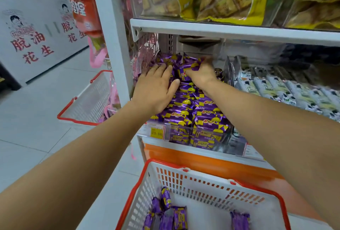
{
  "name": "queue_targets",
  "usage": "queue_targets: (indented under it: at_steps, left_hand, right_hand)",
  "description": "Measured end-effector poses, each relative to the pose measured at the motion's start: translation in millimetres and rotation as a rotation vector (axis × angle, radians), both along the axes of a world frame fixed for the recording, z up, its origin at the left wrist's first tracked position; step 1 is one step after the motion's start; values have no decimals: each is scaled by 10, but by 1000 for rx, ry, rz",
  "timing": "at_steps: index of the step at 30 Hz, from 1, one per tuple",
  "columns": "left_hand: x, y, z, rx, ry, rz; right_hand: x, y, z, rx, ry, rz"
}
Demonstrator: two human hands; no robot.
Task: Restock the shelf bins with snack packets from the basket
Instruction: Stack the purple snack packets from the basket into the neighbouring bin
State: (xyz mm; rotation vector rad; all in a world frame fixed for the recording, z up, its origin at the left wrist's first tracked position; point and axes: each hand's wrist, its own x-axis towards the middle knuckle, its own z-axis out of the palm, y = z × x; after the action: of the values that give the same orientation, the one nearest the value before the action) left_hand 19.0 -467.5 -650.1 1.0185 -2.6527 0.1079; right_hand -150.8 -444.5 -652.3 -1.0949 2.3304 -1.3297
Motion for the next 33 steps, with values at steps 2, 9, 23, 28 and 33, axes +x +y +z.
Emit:
queue_targets:
  at_steps: [2, 9, 23, 28, 33]
  left_hand:
    - [-22, -30, 24, -11, 17, -16]
    - [-121, -104, 35, -21, 6, -15]
    - [-102, -125, 14, -20, 42, -30]
    - [-97, -125, 14, -11, 38, -31]
    - [-109, -145, -10, -11, 41, -34]
  right_hand:
    - [-51, -34, 5, -16, 15, 5]
    - [-89, -155, -80, -6, 2, -1]
    - [-94, -161, -171, -52, 263, -164]
    - [-85, -259, -138, -67, 66, -98]
    - [-157, -292, -122, 38, 185, -67]
